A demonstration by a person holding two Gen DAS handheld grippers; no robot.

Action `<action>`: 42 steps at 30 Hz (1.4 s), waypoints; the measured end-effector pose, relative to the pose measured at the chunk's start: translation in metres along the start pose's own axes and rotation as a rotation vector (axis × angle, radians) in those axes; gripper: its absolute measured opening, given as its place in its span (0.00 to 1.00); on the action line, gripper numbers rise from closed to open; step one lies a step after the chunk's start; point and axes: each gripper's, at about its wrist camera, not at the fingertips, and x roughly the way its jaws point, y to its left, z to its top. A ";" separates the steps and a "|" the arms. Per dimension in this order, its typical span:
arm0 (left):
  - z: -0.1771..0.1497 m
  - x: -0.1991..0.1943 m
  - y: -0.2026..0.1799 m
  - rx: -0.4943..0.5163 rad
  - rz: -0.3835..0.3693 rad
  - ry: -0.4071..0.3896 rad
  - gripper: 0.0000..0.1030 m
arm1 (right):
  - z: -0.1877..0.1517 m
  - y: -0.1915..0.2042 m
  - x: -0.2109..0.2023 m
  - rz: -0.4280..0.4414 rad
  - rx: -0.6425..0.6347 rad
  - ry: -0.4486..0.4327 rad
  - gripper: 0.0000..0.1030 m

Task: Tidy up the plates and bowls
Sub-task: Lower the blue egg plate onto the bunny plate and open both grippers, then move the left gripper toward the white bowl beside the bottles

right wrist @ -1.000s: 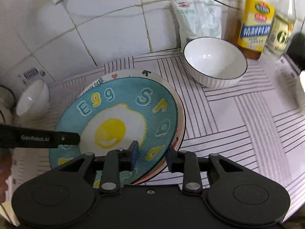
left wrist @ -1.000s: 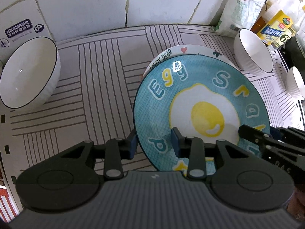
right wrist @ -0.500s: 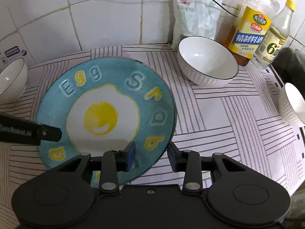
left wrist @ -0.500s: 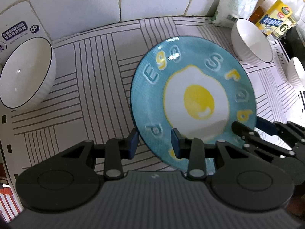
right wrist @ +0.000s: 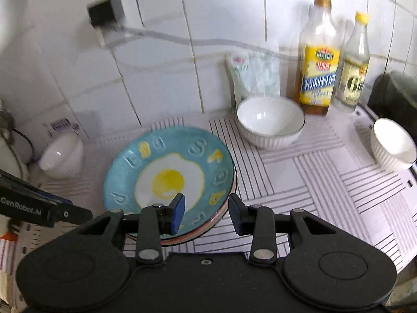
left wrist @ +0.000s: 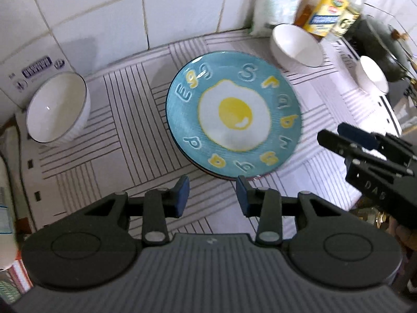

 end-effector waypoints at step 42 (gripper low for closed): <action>-0.061 -0.119 -0.127 0.109 0.132 -0.171 0.96 | -0.011 -0.049 -0.162 0.132 -0.339 -0.109 0.95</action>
